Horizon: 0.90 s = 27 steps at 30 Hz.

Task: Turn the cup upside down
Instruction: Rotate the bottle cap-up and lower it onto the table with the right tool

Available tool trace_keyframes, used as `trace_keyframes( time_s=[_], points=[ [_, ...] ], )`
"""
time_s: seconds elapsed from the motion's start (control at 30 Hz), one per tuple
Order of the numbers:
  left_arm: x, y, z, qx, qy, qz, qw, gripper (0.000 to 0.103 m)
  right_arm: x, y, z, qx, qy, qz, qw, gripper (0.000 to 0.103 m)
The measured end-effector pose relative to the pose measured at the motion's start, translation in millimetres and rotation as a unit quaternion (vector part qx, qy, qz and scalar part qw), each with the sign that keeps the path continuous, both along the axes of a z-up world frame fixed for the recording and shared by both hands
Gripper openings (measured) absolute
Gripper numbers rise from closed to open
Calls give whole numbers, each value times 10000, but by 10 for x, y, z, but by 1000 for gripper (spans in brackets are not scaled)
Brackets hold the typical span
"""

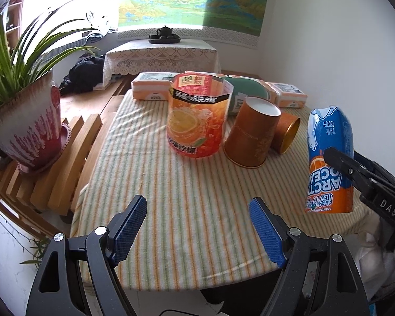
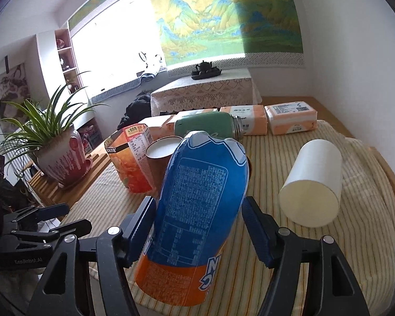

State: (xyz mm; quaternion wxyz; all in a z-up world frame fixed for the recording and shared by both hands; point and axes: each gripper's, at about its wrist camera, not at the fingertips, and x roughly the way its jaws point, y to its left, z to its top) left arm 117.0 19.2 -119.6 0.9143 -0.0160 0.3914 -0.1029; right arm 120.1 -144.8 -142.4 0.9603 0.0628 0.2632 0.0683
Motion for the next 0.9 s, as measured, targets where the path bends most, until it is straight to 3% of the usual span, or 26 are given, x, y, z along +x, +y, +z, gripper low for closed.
trace_keyframes(
  time_s=[0.37, 0.67, 0.9],
  points=[
    [-61, 14, 21, 37, 1, -13, 10000, 83, 45, 350, -98, -1045, -1087, -530, 9872, 63],
    [-98, 131, -7, 5, 12, 79, 10000, 83, -198, 444, -243, -1212, -1199, -548, 9838, 63],
    [-128, 54, -55, 1, 50, -29, 10000, 83, -374, 348, -215, -945, -893, -373, 9908, 62]
  ],
)
